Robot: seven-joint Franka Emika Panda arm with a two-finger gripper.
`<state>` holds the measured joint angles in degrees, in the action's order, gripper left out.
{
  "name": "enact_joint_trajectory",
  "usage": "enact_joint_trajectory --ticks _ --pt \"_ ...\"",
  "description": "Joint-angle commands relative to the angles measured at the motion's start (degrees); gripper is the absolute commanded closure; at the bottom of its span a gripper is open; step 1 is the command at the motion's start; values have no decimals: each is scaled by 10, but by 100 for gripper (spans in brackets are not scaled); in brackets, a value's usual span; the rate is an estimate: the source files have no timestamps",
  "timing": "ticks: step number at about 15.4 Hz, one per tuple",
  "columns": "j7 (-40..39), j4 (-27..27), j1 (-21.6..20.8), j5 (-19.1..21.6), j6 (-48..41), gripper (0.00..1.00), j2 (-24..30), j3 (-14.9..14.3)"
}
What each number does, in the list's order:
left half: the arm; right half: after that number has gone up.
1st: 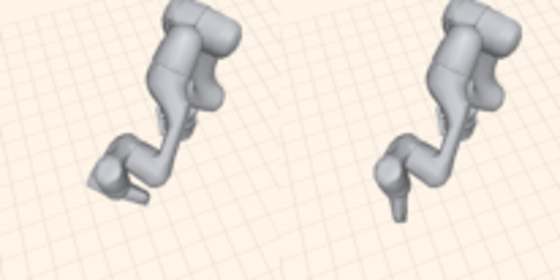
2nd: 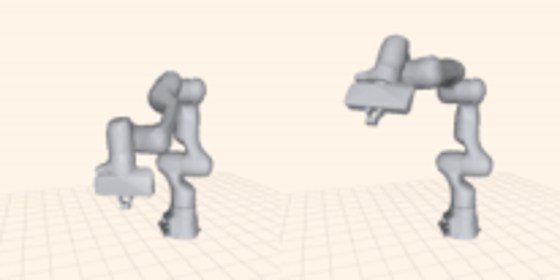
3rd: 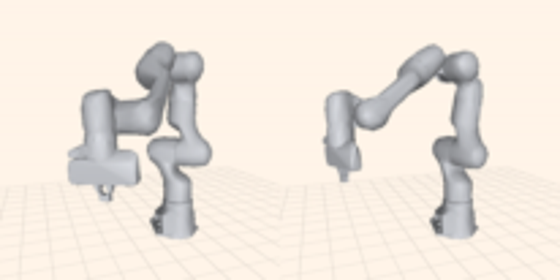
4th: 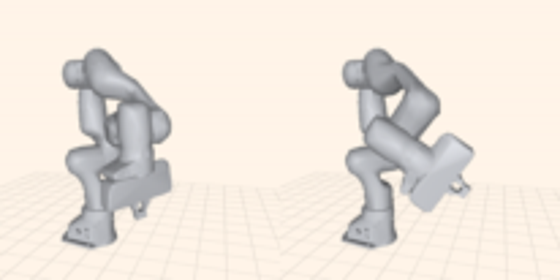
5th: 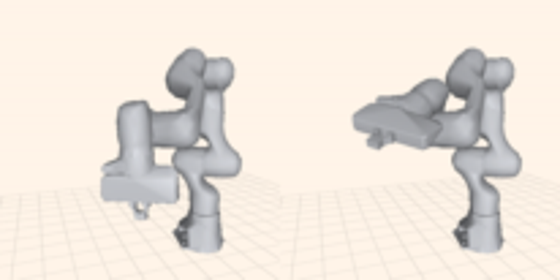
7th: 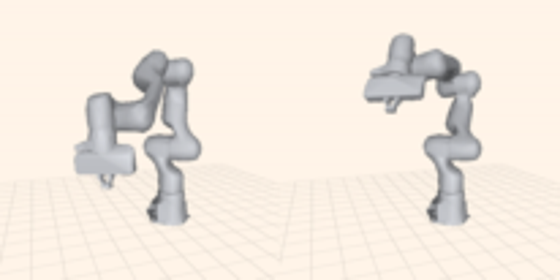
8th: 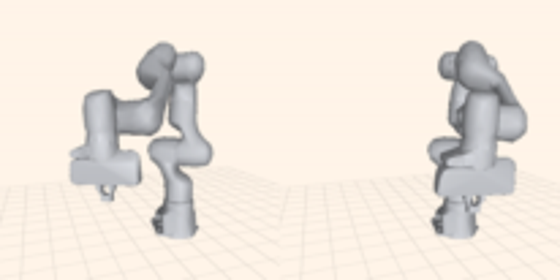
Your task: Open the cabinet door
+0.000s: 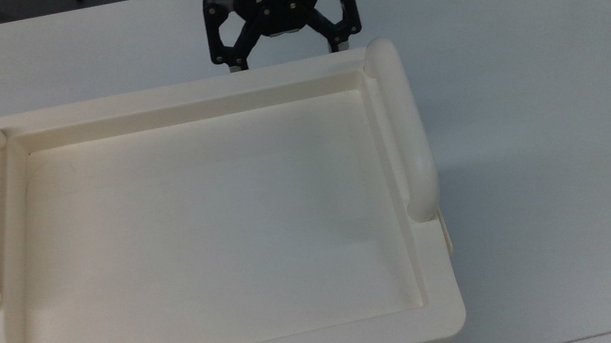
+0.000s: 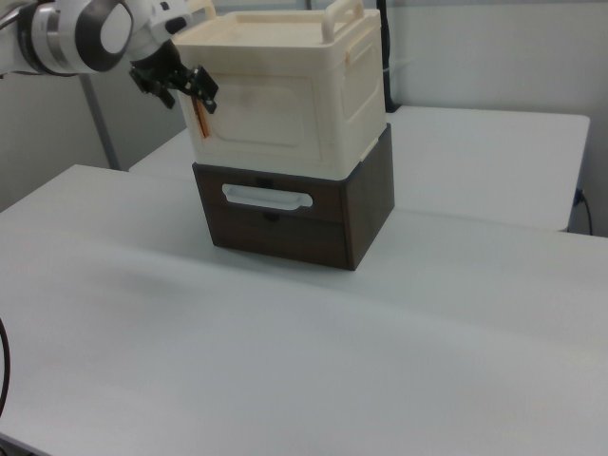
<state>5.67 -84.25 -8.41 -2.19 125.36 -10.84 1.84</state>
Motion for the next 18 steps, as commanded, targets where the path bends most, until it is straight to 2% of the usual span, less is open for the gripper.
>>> enact_joint_trajectory --ticks 1,7,9,10,12,14,17,18 --pt "5 20 -8 -7 28 0 -13 -2" --pt "6 20 -13 -42 63 4 -29 -2" --pt "5 20 -13 -45 66 11 -30 -2" --pt "6 19 -13 -50 67 18 -30 -2" --pt "7 18 -13 -52 68 19 -30 -2" --pt "7 19 -14 -53 75 27 -37 -2" --pt "7 18 -19 -53 79 29 -38 -2" --pt "7 18 -19 -54 79 35 -38 -2"
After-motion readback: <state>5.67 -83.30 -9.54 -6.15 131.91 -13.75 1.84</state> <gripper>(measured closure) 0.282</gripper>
